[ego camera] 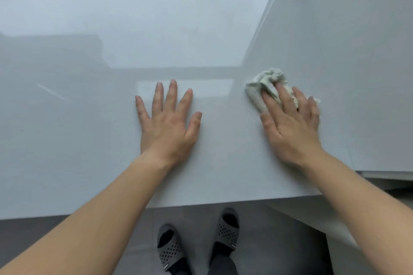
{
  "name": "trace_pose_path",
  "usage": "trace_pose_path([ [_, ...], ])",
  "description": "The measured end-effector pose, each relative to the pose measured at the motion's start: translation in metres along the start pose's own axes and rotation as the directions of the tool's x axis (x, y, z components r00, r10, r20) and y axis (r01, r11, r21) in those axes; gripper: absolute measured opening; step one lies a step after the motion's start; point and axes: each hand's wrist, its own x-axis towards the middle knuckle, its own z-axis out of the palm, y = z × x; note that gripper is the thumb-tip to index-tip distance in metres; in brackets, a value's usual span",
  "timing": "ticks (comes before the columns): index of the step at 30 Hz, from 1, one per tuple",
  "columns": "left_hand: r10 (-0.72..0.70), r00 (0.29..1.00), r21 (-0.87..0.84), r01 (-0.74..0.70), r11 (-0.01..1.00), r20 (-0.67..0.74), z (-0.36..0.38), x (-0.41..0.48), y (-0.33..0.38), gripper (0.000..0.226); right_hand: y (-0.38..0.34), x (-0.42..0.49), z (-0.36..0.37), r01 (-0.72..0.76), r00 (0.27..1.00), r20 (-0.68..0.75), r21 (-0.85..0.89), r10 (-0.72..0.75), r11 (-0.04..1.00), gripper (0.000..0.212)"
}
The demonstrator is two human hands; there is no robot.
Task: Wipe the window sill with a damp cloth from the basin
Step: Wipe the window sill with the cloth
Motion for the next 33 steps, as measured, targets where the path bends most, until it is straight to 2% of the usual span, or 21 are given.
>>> trace_pose_path([
  [1, -0.002, 1.0, -0.003, 0.002, 1.0, -0.003, 0.0, 0.001, 0.0, 0.065, -0.007, 0.013, -0.001, -0.088, 0.996, -0.019, 0.034, 0.089, 0.996, 0.064],
  [2, -0.005, 1.0, -0.011, 0.005, 1.0, -0.005, -0.001, 0.002, -0.001, 0.065, -0.018, 0.017, -0.001, -0.104, 0.994, -0.033, 0.048, 0.106, 0.993, 0.066],
  [4, -0.017, 1.0, -0.026, 0.016, 1.0, -0.02, 0.0, 0.002, 0.0, 0.065, -0.037, 0.001, 0.004, 0.057, 0.998, -0.026, 0.023, -0.057, 0.998, 0.066],
  [6, -0.032, 0.998, -0.028, 0.031, 0.999, -0.055, 0.001, 0.002, 0.002, 0.063, -0.033, -0.018, 0.005, 0.262, 0.965, 0.016, -0.019, -0.261, 0.965, 0.062],
  [7, -0.041, 0.997, -0.026, 0.04, 0.999, -0.071, 0.001, 0.003, 0.004, 0.062, -0.024, -0.013, 0.003, 0.316, 0.949, 0.029, -0.034, -0.315, 0.948, 0.06],
  [9, -0.073, 0.992, -0.055, 0.067, 0.996, -0.105, -0.003, 0.012, 0.008, 0.059, -0.007, 0.024, -0.003, 0.248, 0.969, 0.01, -0.03, -0.248, 0.968, 0.059],
  [12, -0.104, 0.989, -0.118, 0.091, 0.989, -0.102, -0.005, 0.028, 0.014, 0.062, -0.016, 0.081, -0.01, -0.041, 0.999, -0.029, 0.075, 0.043, 0.996, 0.061],
  [13, -0.099, 0.991, -0.094, 0.091, 0.991, -0.085, -0.003, 0.033, 0.015, 0.064, -0.027, 0.087, -0.01, -0.067, 0.996, -0.049, 0.092, 0.072, 0.993, 0.062],
  [14, -0.093, 0.993, -0.049, 0.09, 0.995, -0.066, 0.0, 0.035, 0.015, 0.065, -0.038, 0.086, -0.008, -0.026, 0.997, -0.069, 0.085, 0.032, 0.996, 0.064],
  [16, -0.092, 0.995, 0.021, 0.093, 0.995, -0.047, 0.005, 0.036, 0.015, 0.067, -0.048, 0.072, -0.004, 0.158, 0.986, -0.05, 0.018, -0.157, 0.987, 0.065],
  [18, -0.096, 0.995, 0.013, 0.096, 0.995, -0.04, 0.002, 0.035, 0.016, 0.067, -0.035, 0.071, -0.007, 0.283, 0.959, 0.002, -0.021, -0.283, 0.959, 0.063],
  [20, -0.1, 0.994, -0.03, 0.099, 0.995, -0.033, -0.003, 0.037, 0.018, 0.065, -0.015, 0.099, -0.014, 0.243, 0.97, 0.0, -0.017, -0.243, 0.97, 0.061],
  [23, -0.087, 0.992, -0.099, 0.078, 0.992, -0.092, -0.013, 0.052, 0.017, 0.058, -0.013, 0.148, -0.021, -0.005, 0.999, -0.046, 0.044, 0.008, 0.999, 0.059],
  [24, -0.065, 0.991, -0.122, 0.05, 0.991, -0.119, -0.016, 0.064, 0.016, 0.056, -0.022, 0.154, -0.02, -0.045, 0.996, -0.069, 0.056, 0.049, 0.997, 0.06],
  [26, -0.004, 0.989, -0.134, -0.016, 0.991, -0.147, -0.022, 0.098, 0.015, 0.057, -0.04, 0.148, -0.016, 0.05, 0.994, -0.094, 0.02, -0.048, 0.999, 0.061],
  [28, 0.045, 0.992, -0.098, -0.057, 0.994, -0.119, -0.026, 0.133, 0.016, 0.06, -0.042, 0.135, -0.015, 0.248, 0.968, -0.034, -0.045, -0.25, 0.968, 0.061],
  [30, 0.023, 0.999, -0.062, -0.026, 0.998, -0.048, -0.024, 0.155, 0.017, 0.064, -0.026, 0.144, -0.023, 0.341, 0.94, 0.043, -0.054, -0.339, 0.939, 0.061],
  [31, -0.001, 1.0, -0.034, 0.0, 0.999, -0.022, -0.021, 0.159, 0.017, 0.065, -0.017, 0.161, -0.027, 0.317, 0.948, 0.037, -0.055, -0.315, 0.947, 0.061],
  [33, -0.019, 1.0, 0.045, 0.02, 0.999, -0.013, -0.014, 0.16, 0.018, 0.067, -0.004, 0.206, -0.035, 0.12, 0.992, -0.03, -0.024, -0.121, 0.993, 0.061],
])
